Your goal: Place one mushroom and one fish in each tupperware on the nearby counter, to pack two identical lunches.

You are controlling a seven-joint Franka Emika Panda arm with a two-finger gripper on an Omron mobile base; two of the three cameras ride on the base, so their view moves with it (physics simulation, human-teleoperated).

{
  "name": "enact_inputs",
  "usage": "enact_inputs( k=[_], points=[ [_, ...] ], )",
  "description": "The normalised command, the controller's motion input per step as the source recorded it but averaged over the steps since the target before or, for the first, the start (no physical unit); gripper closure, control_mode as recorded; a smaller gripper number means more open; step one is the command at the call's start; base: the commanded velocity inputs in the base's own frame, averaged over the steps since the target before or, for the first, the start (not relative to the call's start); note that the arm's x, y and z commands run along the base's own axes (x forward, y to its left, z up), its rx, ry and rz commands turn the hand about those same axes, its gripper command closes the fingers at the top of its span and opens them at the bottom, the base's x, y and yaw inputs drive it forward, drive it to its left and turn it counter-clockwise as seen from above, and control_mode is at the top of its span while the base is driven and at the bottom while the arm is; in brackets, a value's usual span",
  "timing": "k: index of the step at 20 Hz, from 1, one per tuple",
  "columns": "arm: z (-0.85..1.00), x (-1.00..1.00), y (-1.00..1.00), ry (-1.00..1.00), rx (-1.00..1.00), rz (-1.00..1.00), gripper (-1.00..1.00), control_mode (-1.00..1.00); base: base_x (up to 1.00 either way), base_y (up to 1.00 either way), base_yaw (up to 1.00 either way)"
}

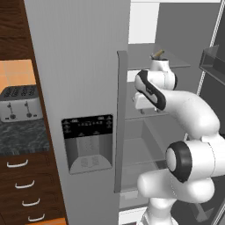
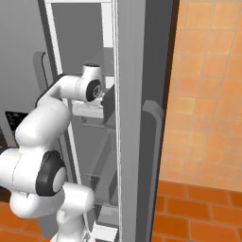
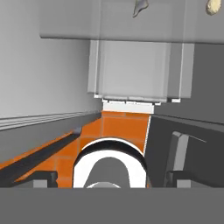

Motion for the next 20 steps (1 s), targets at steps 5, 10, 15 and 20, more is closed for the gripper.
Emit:
enact_inputs(
  k=[5,10,15,20],
  points=[
    [-0.14,0.48,-0.07,0.02,0.0,0.0,-1.0,-1.0,0.0,0.0,0.0],
    [-0.46,0.21,-0.05,-0.05,0.0,0.0,-1.0,-1.0,0.0,0.0,0.0],
    [-0.47,0.18,-0.02,-0.09,0.0,0.0,-1.0,-1.0,0.0,0.0,0.0],
    [-0.26,0.37,0.0,-0.15,0.01,0.0,-1.0,-1.0,0.0,0.0,0.0]
  ],
)
